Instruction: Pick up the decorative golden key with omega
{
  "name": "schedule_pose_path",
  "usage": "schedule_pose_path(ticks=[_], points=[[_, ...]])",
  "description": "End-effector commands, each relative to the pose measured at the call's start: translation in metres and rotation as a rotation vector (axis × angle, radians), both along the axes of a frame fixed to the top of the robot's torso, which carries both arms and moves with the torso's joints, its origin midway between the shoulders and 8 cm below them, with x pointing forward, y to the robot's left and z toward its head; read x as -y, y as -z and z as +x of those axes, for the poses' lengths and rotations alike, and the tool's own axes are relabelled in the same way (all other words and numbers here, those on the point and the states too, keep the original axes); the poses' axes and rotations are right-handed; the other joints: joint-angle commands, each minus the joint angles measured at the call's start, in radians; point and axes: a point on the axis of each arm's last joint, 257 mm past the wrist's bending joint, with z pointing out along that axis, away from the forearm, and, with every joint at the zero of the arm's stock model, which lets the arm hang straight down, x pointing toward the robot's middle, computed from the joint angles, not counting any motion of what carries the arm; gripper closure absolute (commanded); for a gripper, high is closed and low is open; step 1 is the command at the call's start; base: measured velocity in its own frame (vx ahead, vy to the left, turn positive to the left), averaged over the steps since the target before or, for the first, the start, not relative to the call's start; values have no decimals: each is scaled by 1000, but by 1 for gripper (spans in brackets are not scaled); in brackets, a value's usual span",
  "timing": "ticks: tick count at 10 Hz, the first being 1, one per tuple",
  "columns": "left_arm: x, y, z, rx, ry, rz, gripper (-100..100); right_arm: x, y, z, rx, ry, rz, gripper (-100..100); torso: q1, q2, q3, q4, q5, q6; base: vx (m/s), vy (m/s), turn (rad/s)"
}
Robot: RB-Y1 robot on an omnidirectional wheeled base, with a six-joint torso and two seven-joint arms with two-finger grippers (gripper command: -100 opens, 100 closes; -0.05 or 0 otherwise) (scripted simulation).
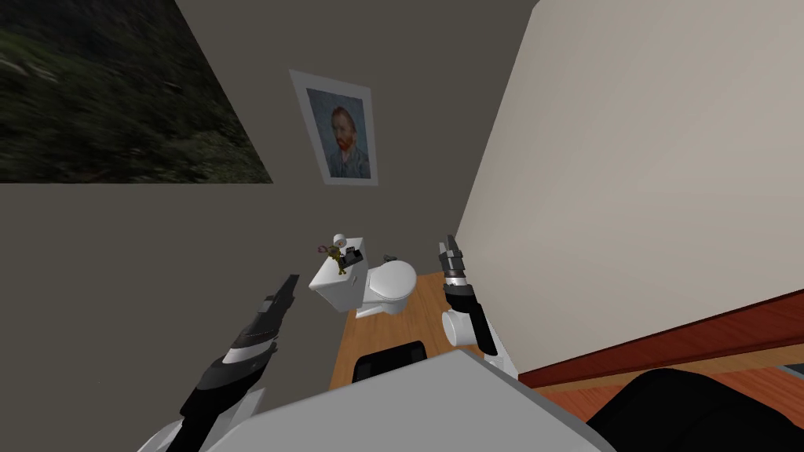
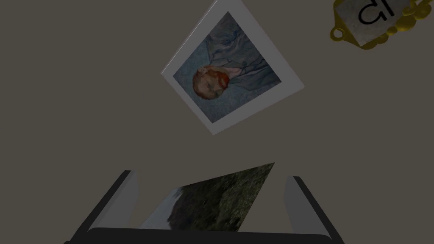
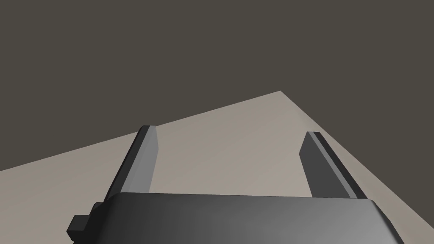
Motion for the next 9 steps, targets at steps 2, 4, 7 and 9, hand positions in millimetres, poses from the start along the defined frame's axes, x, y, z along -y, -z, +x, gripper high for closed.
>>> schedule_pose_path(ticks=[2, 4, 7, 9], points=[[-6, 22, 6, -32, -30, 99, -100, 0, 0, 0, 0, 0, 0, 0, 0, -1, -1, 0, 0, 0, 11, 13, -41], [-9, 40, 10, -57, -43, 177, -100, 0, 0, 0, 0, 0, 0, 0, 1, -3, -1, -1, 0, 0, 37, 30, -76], [-13, 65, 16, -95, -53, 298, -100, 0, 0, 0, 0, 0, 0, 0, 3, -5, -3, -1, 1, 0, 58, 45, -99], [-18, 83, 20, -128, -60, 374, -100, 0, 0, 0, 0, 0, 0, 0, 3, -6, -3, -1, 1, 0, 73, 47, -129]])
